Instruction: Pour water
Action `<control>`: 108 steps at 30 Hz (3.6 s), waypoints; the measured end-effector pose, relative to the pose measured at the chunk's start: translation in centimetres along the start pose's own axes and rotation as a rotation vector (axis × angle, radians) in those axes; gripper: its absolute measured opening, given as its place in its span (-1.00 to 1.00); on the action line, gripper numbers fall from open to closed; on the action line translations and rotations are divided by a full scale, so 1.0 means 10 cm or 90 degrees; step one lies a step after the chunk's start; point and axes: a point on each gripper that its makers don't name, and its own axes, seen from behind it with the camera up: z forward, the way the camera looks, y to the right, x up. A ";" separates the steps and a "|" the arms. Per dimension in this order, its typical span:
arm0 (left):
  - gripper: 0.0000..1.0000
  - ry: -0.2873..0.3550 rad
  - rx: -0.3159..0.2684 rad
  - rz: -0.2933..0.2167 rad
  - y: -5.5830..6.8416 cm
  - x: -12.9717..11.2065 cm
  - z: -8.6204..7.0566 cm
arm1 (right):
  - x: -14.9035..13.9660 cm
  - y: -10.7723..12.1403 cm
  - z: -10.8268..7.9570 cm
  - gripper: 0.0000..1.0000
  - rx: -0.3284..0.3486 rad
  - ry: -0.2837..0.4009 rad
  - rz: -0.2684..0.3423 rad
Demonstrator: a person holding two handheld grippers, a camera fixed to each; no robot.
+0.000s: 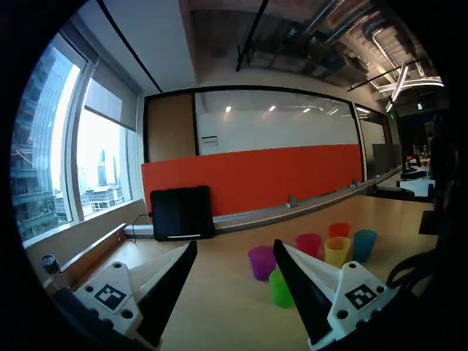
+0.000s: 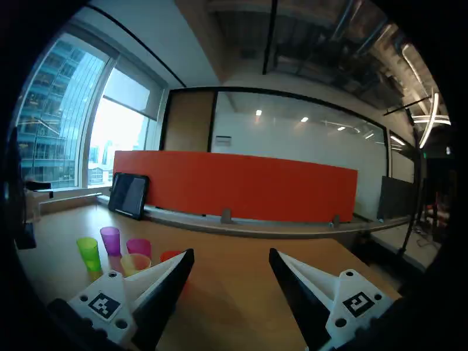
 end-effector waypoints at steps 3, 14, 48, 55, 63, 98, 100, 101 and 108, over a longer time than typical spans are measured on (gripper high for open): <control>0.93 0.005 0.004 -0.011 0.02 0.01 -0.01 | 0.02 0.05 -0.02 0.98 -0.019 0.013 0.008; 0.93 0.012 0.022 -0.036 0.02 -0.02 0.00 | 0.07 0.15 -0.11 0.98 -0.059 0.037 0.015; 0.94 0.011 0.090 -0.020 -0.04 -0.54 -0.01 | 0.01 0.30 -0.22 0.98 -0.092 0.016 0.023; 0.93 0.007 0.092 -0.032 -0.03 -0.64 -0.03 | 0.03 0.26 -0.23 0.98 -0.092 0.016 0.020; 0.94 0.003 0.095 -0.042 -0.08 -0.72 -0.05 | 0.04 0.22 -0.22 0.98 -0.090 0.017 0.018; 0.93 -0.005 0.088 -0.064 -0.08 -0.85 -0.04 | 0.05 0.23 -0.24 0.98 -0.094 0.015 0.015; 0.93 -0.005 0.088 -0.064 -0.08 -0.85 -0.04 | 0.05 0.23 -0.24 0.98 -0.095 0.015 0.015; 0.93 -0.005 0.088 -0.064 -0.08 -0.85 -0.04 | 0.04 0.24 -0.24 0.98 -0.095 0.015 0.015; 0.94 -0.006 0.088 -0.064 -0.08 -0.85 -0.04 | 0.02 0.22 -0.24 0.98 -0.092 0.016 0.013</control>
